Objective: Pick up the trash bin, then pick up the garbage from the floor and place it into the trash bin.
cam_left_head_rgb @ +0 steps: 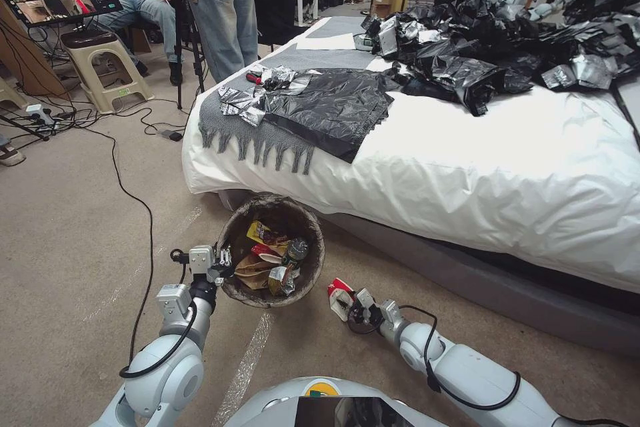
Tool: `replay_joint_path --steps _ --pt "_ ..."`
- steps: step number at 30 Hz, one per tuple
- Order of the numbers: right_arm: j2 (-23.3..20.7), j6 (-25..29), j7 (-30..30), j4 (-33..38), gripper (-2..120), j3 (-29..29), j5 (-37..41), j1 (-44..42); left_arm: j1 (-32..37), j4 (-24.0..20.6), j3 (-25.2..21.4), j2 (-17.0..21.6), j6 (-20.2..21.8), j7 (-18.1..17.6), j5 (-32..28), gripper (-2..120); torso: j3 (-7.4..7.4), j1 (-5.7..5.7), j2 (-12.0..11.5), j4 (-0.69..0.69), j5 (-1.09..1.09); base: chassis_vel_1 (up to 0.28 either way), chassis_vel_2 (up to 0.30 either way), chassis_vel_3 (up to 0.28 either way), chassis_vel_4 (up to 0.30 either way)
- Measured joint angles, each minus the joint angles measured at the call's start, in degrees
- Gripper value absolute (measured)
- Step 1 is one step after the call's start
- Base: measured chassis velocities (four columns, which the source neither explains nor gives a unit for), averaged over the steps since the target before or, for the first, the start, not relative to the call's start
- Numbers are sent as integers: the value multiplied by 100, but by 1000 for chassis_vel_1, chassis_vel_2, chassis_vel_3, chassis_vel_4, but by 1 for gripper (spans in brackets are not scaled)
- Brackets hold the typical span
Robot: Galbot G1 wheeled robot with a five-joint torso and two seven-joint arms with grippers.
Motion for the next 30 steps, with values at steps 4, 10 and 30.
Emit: replay_joint_path --steps 4,10,30 --pt "-12 -67 66 134 18 19 63 0 -21 -3 1 14 6 -14 -21 4 0 0 0 0 0 0 0 0 0" --pt "-5 -99 152 234 0 67 110 -25 -8 -16 -1 44 7 -18 -35 4 0 0 0 0 0 0 0 0 0" --pt "-746 -109 800 2644 0 1649 523 -636 -72 105 19 114 14 -41 -91 4 0 0 0 1 0 0 0 0 0"
